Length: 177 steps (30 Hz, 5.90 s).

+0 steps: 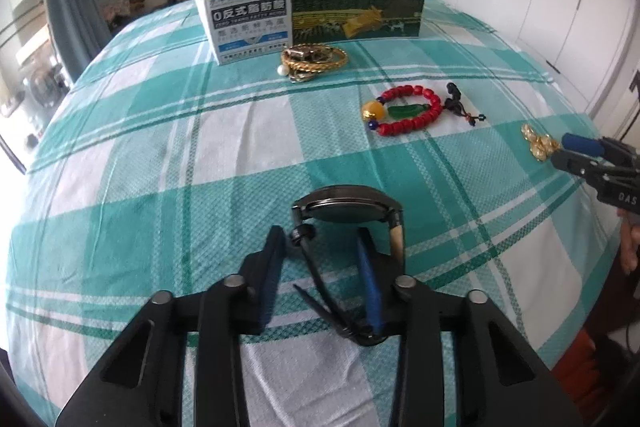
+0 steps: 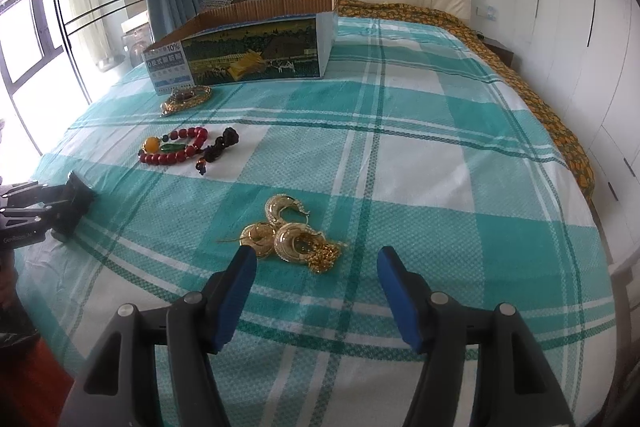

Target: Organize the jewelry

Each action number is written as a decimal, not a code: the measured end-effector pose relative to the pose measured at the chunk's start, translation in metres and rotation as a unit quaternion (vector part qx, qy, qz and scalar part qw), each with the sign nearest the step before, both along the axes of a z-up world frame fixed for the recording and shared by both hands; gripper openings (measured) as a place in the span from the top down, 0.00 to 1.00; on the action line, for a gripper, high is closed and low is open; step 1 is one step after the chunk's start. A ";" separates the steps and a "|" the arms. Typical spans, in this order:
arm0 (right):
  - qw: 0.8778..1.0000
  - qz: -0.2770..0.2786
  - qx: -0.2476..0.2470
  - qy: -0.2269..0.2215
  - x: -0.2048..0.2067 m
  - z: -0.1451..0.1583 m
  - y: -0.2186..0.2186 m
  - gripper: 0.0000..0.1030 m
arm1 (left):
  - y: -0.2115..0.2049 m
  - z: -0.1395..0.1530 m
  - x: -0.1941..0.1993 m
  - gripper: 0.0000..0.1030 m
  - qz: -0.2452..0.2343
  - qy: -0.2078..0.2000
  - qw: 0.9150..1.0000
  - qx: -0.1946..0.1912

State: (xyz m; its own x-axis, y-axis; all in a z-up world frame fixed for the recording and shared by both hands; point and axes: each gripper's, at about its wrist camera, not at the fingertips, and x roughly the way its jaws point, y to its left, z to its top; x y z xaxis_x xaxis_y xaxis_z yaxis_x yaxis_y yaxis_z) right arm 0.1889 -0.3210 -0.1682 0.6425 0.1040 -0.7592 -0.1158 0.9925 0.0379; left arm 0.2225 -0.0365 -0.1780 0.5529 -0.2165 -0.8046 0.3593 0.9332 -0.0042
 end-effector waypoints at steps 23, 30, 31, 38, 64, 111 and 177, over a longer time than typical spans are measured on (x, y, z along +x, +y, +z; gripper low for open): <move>1.000 0.020 0.019 -0.007 -0.012 0.015 0.008 0.90 | -0.001 0.007 -0.003 0.91 0.001 -0.007 1.000 -0.026; 0.998 0.006 0.053 -0.018 -0.013 0.029 -0.005 0.90 | 0.003 0.007 -0.002 0.91 0.006 -0.004 0.999 -0.033; 0.997 0.001 0.069 -0.020 -0.013 0.032 -0.009 0.90 | 0.003 0.007 -0.003 0.91 0.006 -0.004 0.999 -0.035; 0.992 -0.002 0.123 -0.041 -0.014 0.057 -0.018 0.90 | 0.007 0.020 -0.002 0.91 0.009 -0.005 0.999 -0.050; 0.975 0.075 0.140 -0.153 0.117 0.213 0.023 0.90 | 0.023 0.185 0.156 0.91 0.011 -0.070 0.994 -0.089; 0.999 -0.014 0.040 -0.019 0.013 0.016 0.029 0.47 | 0.017 0.001 0.038 0.11 0.064 -0.008 0.998 -0.011; 1.000 -0.010 -0.017 -0.005 0.008 -0.006 0.044 0.41 | -0.007 0.003 0.056 0.01 -0.022 0.025 0.999 -0.041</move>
